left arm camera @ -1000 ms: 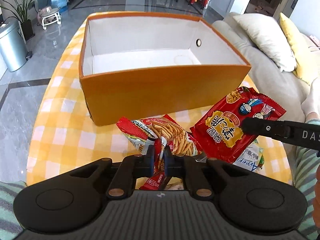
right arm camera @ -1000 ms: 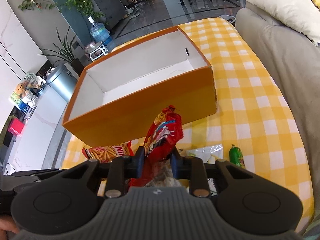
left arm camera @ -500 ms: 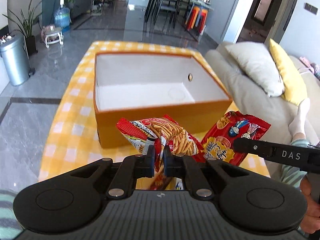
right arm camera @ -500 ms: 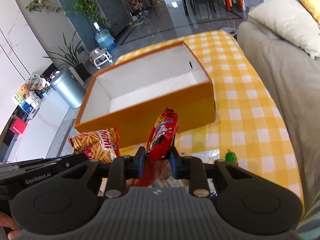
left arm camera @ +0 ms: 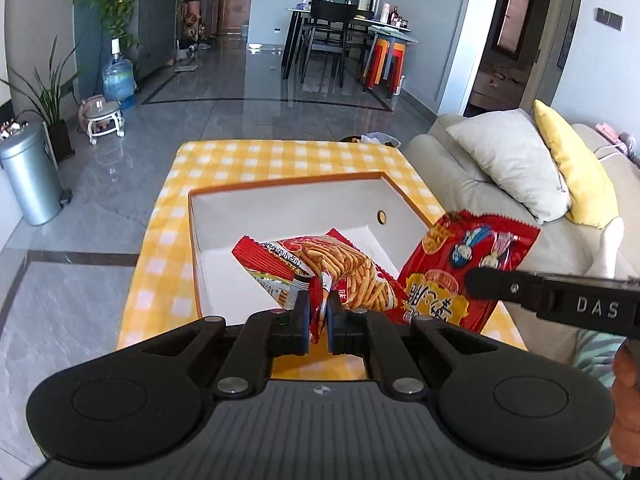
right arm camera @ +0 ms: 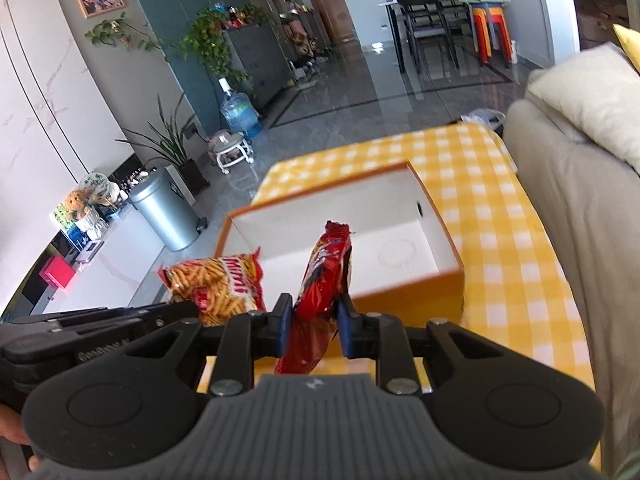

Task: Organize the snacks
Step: 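Carry both bags over the box and open both tools to drop them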

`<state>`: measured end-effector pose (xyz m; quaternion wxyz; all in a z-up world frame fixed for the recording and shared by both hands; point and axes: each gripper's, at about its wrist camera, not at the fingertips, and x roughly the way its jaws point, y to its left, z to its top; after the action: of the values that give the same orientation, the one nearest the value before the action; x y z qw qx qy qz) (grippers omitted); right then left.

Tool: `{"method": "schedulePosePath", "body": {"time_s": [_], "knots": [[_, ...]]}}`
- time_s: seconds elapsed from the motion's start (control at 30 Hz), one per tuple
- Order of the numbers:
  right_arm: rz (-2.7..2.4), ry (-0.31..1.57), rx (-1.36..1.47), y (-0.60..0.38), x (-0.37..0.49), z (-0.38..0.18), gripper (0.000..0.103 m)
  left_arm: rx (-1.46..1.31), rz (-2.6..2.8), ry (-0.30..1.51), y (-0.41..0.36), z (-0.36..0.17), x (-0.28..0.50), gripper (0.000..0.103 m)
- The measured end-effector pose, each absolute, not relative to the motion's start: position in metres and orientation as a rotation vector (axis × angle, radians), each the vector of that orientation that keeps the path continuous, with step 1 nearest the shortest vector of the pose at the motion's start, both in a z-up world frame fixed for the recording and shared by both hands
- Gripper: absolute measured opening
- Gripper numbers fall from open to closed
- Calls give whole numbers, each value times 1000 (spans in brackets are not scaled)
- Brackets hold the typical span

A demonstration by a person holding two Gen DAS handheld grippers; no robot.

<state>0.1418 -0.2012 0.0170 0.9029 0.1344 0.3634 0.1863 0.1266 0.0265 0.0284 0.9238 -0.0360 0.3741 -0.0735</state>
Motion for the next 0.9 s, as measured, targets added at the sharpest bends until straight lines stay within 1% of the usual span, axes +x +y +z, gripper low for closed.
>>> {"method": "schedulePosePath", "body": {"time_s": [0.27, 0.43, 0.53, 0.9], "knots": [[378, 721, 230, -183, 196, 25, 20, 8, -115, 791, 30, 31, 170, 8], [387, 734, 161, -165, 233, 22, 20, 97, -112, 848, 30, 20, 197, 8], [404, 780, 116, -154, 257, 12, 20, 122, -134, 911, 32, 6, 210, 8], [500, 1124, 75, -122, 326, -54, 20, 299, -218, 1128, 24, -40, 246, 8]]}}
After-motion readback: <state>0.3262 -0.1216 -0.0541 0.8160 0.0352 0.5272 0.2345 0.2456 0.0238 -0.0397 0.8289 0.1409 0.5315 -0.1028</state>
